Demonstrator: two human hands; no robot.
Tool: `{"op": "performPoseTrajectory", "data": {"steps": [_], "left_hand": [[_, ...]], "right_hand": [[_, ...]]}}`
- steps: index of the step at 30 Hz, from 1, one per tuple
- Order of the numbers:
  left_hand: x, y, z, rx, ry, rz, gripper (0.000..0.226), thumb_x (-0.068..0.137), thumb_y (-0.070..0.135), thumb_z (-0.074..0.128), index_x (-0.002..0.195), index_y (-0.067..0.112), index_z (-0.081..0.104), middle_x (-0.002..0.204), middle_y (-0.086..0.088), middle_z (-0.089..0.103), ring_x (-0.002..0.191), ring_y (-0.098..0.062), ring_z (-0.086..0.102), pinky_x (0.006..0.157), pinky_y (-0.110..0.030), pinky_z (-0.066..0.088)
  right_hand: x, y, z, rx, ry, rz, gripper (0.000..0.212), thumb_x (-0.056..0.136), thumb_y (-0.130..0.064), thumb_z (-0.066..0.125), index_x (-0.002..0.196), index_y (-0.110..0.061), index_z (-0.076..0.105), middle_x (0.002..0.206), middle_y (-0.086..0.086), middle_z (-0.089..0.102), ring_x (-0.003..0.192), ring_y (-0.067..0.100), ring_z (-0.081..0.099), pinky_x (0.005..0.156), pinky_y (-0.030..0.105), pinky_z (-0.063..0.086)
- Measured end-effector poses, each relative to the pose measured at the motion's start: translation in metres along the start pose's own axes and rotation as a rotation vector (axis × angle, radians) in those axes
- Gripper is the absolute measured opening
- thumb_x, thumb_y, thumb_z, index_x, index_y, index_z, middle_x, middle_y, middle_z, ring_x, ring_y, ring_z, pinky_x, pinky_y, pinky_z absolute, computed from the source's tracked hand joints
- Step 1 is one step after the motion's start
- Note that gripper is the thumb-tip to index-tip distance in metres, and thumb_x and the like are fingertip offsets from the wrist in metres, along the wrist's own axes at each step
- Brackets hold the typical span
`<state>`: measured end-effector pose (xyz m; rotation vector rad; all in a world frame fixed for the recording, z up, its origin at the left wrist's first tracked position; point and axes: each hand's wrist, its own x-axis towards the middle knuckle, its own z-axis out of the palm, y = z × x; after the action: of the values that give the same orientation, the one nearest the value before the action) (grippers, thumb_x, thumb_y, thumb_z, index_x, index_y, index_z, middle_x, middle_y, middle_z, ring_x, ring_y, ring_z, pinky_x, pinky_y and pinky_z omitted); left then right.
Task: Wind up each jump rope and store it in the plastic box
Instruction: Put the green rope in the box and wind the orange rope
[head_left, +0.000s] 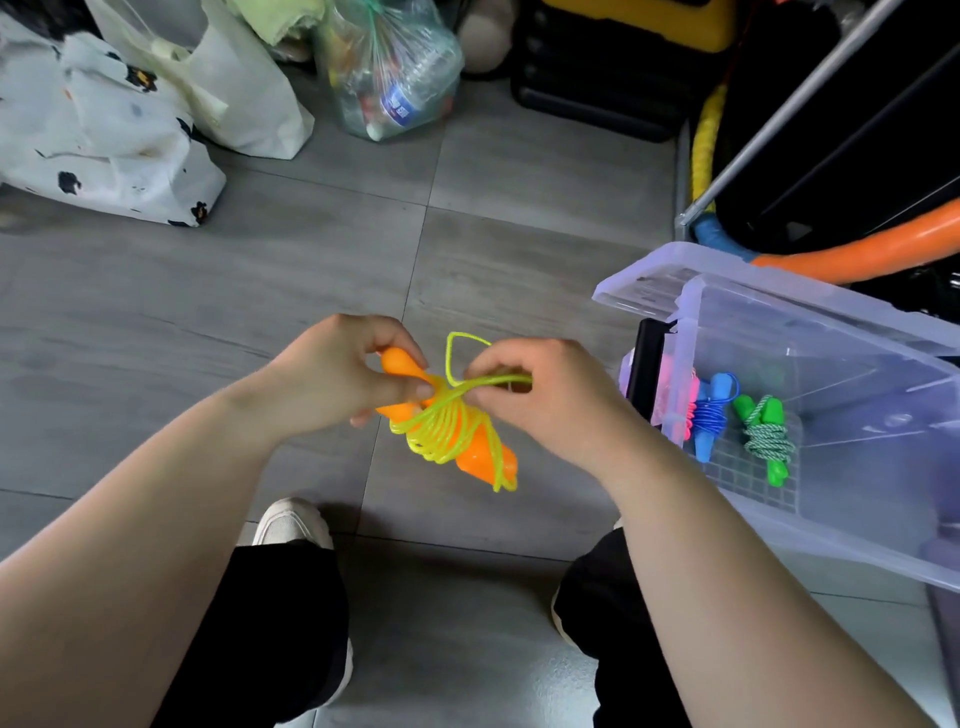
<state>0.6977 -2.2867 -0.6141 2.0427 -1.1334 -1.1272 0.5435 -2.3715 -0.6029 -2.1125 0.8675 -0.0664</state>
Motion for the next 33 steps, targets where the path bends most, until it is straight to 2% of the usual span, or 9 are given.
{"op": "performPoseTrajectory", "data": {"steps": [5, 10, 13, 17, 21, 24, 27, 30, 33], "left_hand": [[-0.006, 0.003, -0.002, -0.301, -0.196, 0.066, 0.013, 0.063, 0.028, 0.070, 0.070, 0.019, 0.063, 0.045, 0.003, 0.057, 0.035, -0.005, 0.043, 0.036, -0.013, 0.036], [-0.007, 0.003, -0.003, -0.656, -0.242, 0.115, 0.048, 0.032, 0.063, 0.079, 0.062, 0.026, 0.069, 0.047, 0.003, 0.057, 0.033, -0.004, 0.042, 0.034, -0.010, 0.032], [-0.007, 0.011, -0.003, -0.897, -0.155, 0.111, 0.024, 0.055, 0.046, 0.069, 0.057, 0.021, 0.067, 0.043, 0.006, 0.053, 0.031, -0.002, 0.040, 0.032, -0.008, 0.025], [0.004, 0.011, -0.010, -1.071, 0.273, -0.115, 0.029, 0.093, 0.024, 0.043, 0.066, 0.014, 0.046, 0.053, 0.002, 0.042, 0.031, -0.003, 0.034, 0.031, -0.012, 0.018], [0.011, -0.001, -0.015, -0.866, 0.623, -0.287, 0.028, 0.093, 0.028, 0.046, 0.068, 0.017, 0.039, 0.063, -0.002, 0.042, 0.026, -0.002, 0.038, 0.030, -0.010, 0.024], [0.010, -0.005, -0.011, -0.418, 0.727, -0.210, 0.023, 0.089, 0.028, 0.051, 0.070, 0.016, 0.048, 0.057, -0.001, 0.045, 0.025, -0.001, 0.043, 0.037, -0.014, 0.035], [0.006, -0.004, -0.008, -0.141, 0.694, -0.084, 0.012, 0.085, 0.027, 0.057, 0.088, 0.015, 0.055, 0.058, 0.000, 0.048, 0.037, 0.000, 0.052, 0.042, -0.008, 0.034], [0.004, -0.003, -0.006, -0.020, 0.606, -0.074, 0.016, 0.082, 0.025, 0.063, 0.093, 0.014, 0.060, 0.061, 0.003, 0.049, 0.062, -0.020, 0.053, 0.054, -0.025, 0.035], [0.001, -0.001, 0.000, 0.081, 0.345, -0.015, 0.009, 0.077, 0.022, 0.068, 0.076, 0.021, 0.059, 0.057, 0.009, 0.050, 0.048, -0.007, 0.050, 0.044, -0.010, 0.035]], "right_hand": [[0.000, 0.006, -0.010, 0.261, 0.033, 0.006, 0.020, 0.076, -0.016, 0.069, 0.065, -0.032, 0.061, 0.061, -0.016, 0.059, 0.061, -0.003, 0.051, 0.063, 0.014, 0.042], [0.002, 0.011, -0.011, 0.567, 0.066, 0.110, 0.025, 0.083, -0.006, 0.058, 0.064, -0.022, 0.063, 0.041, -0.012, 0.055, 0.042, -0.003, 0.047, 0.047, 0.009, 0.040], [0.002, 0.012, -0.004, 0.625, 0.059, 0.281, 0.045, 0.087, -0.003, 0.047, 0.048, -0.020, 0.060, 0.038, -0.007, 0.052, 0.033, -0.002, 0.045, 0.045, 0.012, 0.040], [0.003, 0.010, 0.022, 0.325, -0.047, 0.257, 0.034, 0.095, -0.024, 0.039, 0.066, -0.022, 0.058, 0.041, -0.005, 0.048, 0.032, 0.004, 0.040, 0.045, 0.020, 0.035], [-0.001, 0.003, 0.031, 0.018, -0.168, 0.149, 0.030, 0.092, -0.034, 0.044, 0.076, -0.012, 0.059, 0.055, -0.001, 0.044, 0.057, 0.017, 0.042, 0.055, 0.028, 0.032], [-0.003, -0.007, 0.023, -0.023, -0.147, 0.085, 0.027, 0.089, -0.032, 0.049, 0.066, -0.020, 0.054, 0.053, -0.002, 0.041, 0.054, 0.014, 0.039, 0.052, 0.027, 0.031], [-0.005, -0.011, 0.011, -0.098, -0.100, 0.048, 0.015, 0.087, -0.026, 0.052, 0.091, -0.018, 0.064, 0.065, -0.002, 0.050, 0.068, 0.018, 0.045, 0.064, 0.029, 0.040], [-0.005, -0.008, -0.001, -0.135, 0.002, 0.028, 0.015, 0.086, -0.022, 0.052, 0.091, -0.020, 0.066, 0.056, -0.008, 0.044, 0.066, 0.016, 0.040, 0.064, 0.028, 0.035], [-0.006, -0.006, -0.009, -0.080, 0.045, 0.001, 0.012, 0.084, -0.022, 0.057, 0.085, -0.023, 0.069, 0.063, -0.008, 0.056, 0.063, 0.013, 0.046, 0.066, 0.031, 0.043]]}}
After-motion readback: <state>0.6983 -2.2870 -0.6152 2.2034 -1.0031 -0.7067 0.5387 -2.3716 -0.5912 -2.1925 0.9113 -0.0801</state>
